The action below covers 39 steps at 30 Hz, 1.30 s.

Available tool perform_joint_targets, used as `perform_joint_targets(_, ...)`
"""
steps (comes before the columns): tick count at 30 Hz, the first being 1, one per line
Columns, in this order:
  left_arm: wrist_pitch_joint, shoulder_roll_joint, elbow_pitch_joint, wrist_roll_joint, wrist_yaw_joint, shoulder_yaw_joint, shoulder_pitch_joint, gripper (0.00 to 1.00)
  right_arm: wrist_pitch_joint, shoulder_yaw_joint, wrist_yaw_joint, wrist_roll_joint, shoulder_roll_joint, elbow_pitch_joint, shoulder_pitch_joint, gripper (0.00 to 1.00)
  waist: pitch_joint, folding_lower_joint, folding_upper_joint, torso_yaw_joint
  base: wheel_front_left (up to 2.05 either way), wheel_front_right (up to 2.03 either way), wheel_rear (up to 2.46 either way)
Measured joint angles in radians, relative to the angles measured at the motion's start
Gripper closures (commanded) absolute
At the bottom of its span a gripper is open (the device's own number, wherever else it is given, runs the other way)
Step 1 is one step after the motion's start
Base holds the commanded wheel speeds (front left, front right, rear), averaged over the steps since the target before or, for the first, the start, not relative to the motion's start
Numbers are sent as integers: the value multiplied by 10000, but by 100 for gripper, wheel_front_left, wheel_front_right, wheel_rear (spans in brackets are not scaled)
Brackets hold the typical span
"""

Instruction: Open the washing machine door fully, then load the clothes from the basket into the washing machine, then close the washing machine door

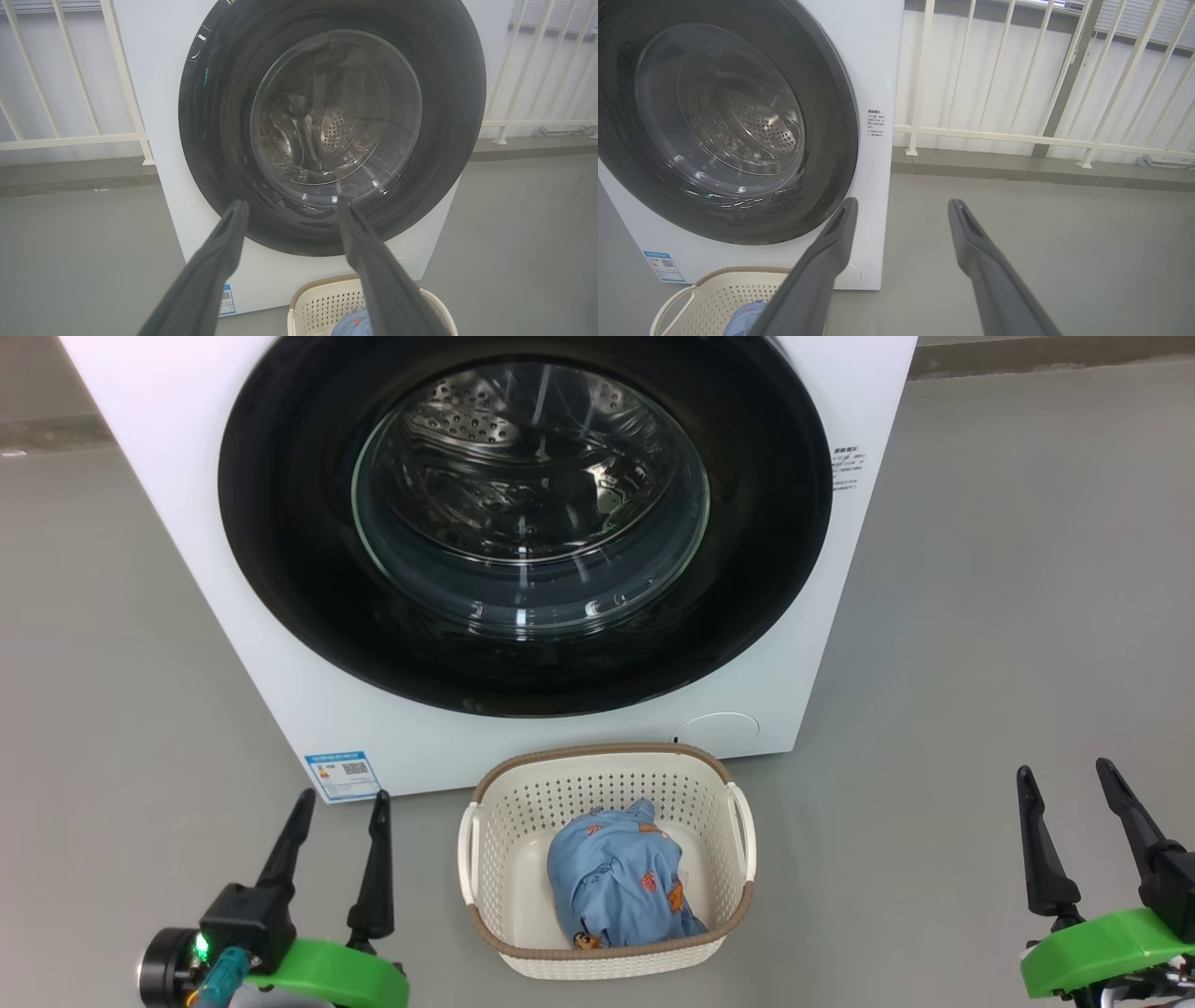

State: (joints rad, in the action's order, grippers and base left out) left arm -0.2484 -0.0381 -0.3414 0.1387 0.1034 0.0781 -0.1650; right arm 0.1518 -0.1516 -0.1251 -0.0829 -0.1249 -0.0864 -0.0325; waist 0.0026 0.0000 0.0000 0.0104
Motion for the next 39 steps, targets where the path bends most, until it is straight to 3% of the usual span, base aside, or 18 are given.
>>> perform_joint_targets(21, -40, -2, -67, 2, -209, 127, 0, 0, -2, -84, -2, -134, -6, 19, 0, 0, 62, 0, 0, -17, 10, 10, -20)
perform_joint_targets(39, -40, 0, -56, -27, -255, 140, -197, 0, 40, -130, -2, -148, -19, 50, 9, 0, 255, 0, 0, -125, 108, 108, -216)
